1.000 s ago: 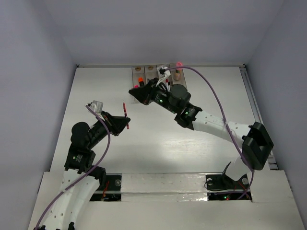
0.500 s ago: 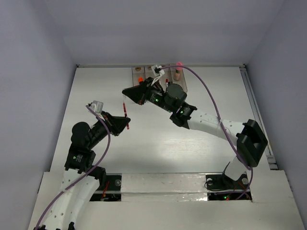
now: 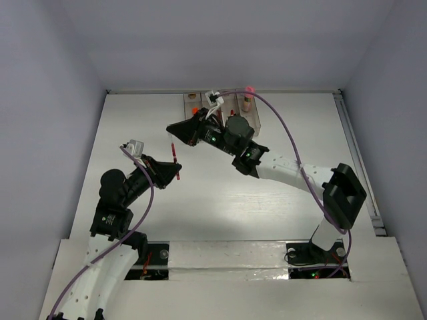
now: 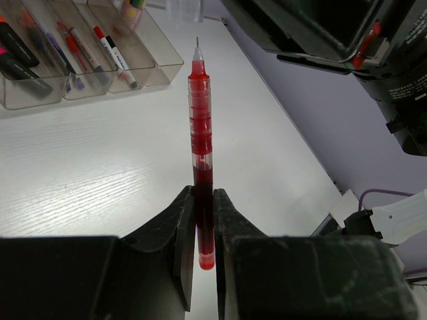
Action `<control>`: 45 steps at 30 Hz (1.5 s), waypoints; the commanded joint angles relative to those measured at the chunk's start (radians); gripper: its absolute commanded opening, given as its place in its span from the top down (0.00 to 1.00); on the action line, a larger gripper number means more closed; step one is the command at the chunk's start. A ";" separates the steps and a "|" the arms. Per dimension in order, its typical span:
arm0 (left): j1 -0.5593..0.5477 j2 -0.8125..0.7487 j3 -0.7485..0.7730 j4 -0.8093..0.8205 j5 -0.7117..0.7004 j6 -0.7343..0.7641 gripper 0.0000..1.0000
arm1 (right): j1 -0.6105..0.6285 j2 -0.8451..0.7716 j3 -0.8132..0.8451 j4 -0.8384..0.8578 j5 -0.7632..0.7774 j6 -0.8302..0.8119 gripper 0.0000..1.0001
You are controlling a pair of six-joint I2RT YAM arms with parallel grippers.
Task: Sort the stationery into containers
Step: Close the pen cap on the pen.
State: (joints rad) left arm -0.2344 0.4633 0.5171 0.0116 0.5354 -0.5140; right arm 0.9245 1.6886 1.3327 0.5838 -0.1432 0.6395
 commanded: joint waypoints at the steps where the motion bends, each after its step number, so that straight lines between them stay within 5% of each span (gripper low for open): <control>1: -0.003 -0.005 -0.002 0.056 0.012 -0.001 1.00 | 0.010 0.003 0.048 0.027 -0.004 -0.018 1.00; 45: -0.003 0.000 0.023 0.018 -0.043 0.012 1.00 | 0.010 -0.049 -0.018 -0.054 -0.073 -0.047 1.00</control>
State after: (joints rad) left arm -0.2344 0.4644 0.5171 -0.0025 0.5007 -0.5129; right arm 0.9245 1.6806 1.3071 0.5545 -0.1734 0.6167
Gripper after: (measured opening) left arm 0.080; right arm 0.177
